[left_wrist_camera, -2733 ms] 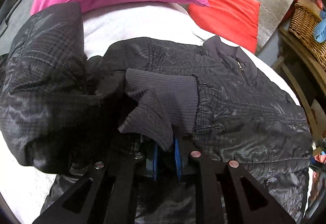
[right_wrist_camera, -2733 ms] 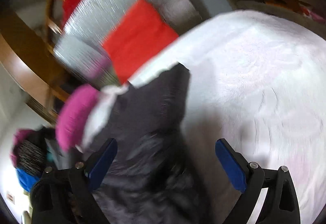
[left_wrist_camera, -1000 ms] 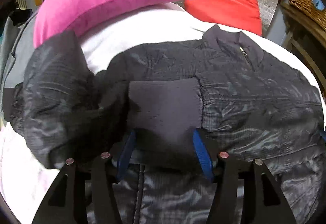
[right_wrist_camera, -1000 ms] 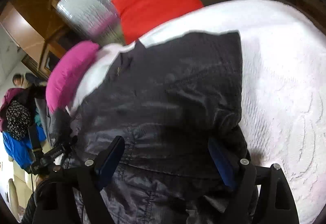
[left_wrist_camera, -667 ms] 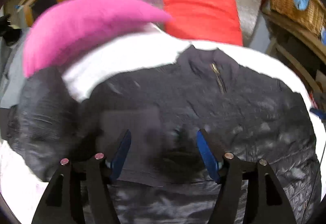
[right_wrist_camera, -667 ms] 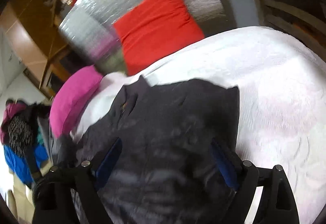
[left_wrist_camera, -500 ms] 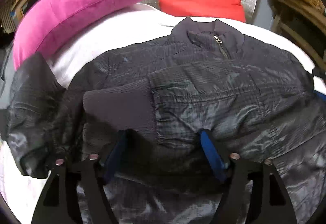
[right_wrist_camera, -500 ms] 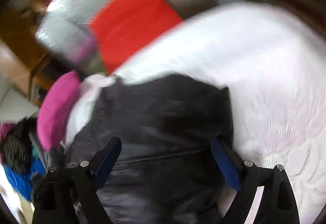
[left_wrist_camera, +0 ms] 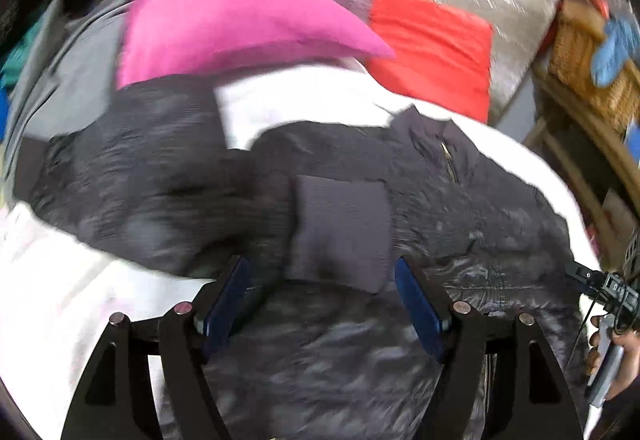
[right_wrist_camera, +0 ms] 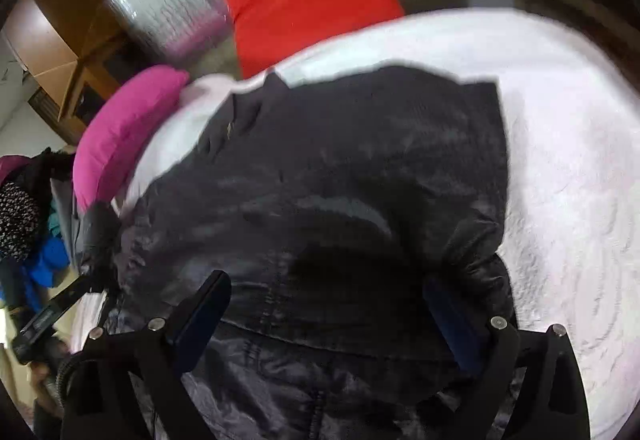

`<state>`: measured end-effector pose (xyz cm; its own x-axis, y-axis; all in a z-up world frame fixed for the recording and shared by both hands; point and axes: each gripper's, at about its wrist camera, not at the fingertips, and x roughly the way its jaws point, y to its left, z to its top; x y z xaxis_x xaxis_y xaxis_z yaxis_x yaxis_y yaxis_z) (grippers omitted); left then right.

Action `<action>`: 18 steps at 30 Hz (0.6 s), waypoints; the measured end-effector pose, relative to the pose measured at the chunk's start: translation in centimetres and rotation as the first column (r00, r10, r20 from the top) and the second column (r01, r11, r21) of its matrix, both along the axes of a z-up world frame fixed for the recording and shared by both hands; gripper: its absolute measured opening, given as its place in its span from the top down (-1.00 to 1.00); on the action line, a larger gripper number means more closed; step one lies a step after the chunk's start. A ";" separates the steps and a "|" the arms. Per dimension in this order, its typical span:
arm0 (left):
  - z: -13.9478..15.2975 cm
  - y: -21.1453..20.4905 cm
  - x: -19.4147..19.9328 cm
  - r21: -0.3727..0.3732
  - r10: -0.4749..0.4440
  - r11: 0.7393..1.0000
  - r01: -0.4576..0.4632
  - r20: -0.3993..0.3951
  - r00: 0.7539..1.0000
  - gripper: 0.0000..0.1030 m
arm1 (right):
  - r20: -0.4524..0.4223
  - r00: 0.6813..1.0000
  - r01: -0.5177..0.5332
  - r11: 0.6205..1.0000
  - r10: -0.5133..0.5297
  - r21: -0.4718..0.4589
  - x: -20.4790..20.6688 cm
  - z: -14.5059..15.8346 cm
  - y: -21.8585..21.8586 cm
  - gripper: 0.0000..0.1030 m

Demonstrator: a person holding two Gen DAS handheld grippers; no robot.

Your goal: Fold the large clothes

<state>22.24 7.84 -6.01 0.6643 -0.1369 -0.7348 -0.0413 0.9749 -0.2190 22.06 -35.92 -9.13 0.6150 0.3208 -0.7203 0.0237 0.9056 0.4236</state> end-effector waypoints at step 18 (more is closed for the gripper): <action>-7.8 35.3 -0.8 -0.544 0.545 0.634 -0.550 -0.191 0.817 -0.53 | 0.095 0.988 -0.115 0.991 0.121 -0.066 -11.8 -2.6 8.6 -0.91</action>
